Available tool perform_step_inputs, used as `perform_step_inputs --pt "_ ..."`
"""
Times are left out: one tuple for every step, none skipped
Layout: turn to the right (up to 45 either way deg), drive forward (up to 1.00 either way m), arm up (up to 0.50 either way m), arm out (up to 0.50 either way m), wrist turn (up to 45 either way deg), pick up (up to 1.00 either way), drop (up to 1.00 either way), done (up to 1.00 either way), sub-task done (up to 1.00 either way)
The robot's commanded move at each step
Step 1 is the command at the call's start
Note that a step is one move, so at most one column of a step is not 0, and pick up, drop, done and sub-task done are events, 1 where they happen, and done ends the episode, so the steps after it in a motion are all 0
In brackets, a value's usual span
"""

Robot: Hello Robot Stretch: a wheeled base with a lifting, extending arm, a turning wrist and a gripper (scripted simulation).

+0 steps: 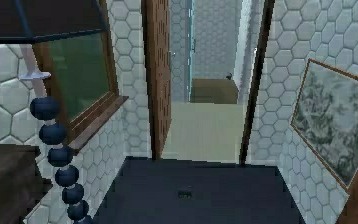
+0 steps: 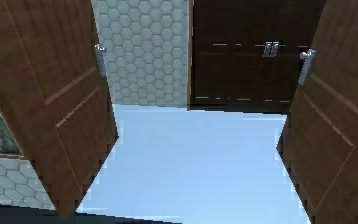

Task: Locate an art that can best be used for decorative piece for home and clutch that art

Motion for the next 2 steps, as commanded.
perform_step_inputs --pt "12.0 0.0 0.0 0.0 0.0 0.0 0.0 0.0 0.0" --pt "0.0 1.0 0.0 0.0 0.0 0.0 0.0 0.0 0.0"
